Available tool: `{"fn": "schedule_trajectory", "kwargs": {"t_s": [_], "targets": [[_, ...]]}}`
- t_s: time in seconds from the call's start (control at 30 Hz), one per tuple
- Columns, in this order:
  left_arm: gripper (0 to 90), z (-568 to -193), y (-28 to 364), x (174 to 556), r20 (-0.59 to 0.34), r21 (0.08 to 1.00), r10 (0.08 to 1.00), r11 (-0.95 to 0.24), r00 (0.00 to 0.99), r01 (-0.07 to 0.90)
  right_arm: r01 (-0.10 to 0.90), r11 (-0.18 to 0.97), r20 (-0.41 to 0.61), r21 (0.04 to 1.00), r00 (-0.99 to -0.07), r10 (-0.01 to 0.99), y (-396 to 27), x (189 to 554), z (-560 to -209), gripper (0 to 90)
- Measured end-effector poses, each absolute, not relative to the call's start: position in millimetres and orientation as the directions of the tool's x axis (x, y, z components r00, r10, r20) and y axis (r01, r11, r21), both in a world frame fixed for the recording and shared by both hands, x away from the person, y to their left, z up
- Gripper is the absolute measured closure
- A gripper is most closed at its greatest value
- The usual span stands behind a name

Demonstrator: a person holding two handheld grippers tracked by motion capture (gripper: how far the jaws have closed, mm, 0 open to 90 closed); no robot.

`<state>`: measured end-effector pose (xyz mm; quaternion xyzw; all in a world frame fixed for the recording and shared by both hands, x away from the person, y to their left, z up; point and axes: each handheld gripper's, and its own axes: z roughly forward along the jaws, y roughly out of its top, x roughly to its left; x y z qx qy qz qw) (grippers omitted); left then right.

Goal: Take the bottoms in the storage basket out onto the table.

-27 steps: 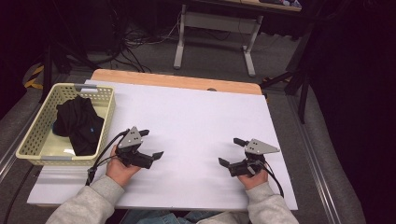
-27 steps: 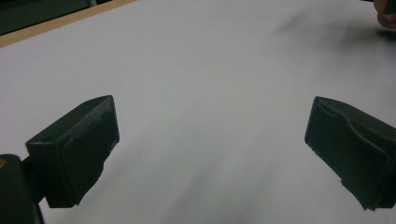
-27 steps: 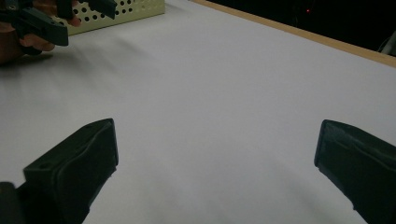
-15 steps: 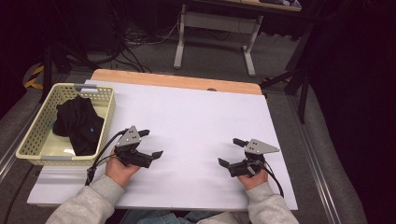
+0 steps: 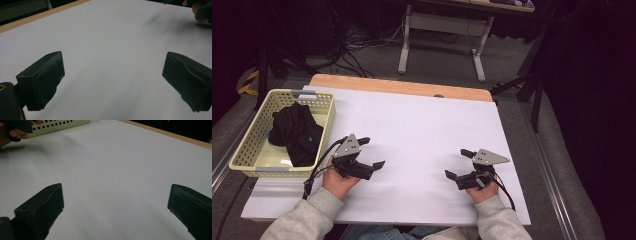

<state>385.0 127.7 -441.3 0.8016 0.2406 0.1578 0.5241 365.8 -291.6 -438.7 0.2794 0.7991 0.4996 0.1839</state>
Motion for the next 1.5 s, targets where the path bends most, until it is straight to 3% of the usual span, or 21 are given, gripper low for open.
{"fn": "schedule_trajectory", "kwargs": {"t_s": [0.53, 1.5], "targets": [[4.5, -424, 125, 379, 0.043, 0.906, 0.536, -0.377, 0.843, 0.193, 0.275, 0.342, -0.001, 0.899, -0.778, 0.629, -291, 366, -440, 2.6], [4.4, -397, 132, 382, 0.037, 0.891, 0.524, -0.403, 0.851, 0.210, 0.289, 0.343, 0.011, 0.894, -0.778, 0.628, -291, 368, -441, 2.8]]}}
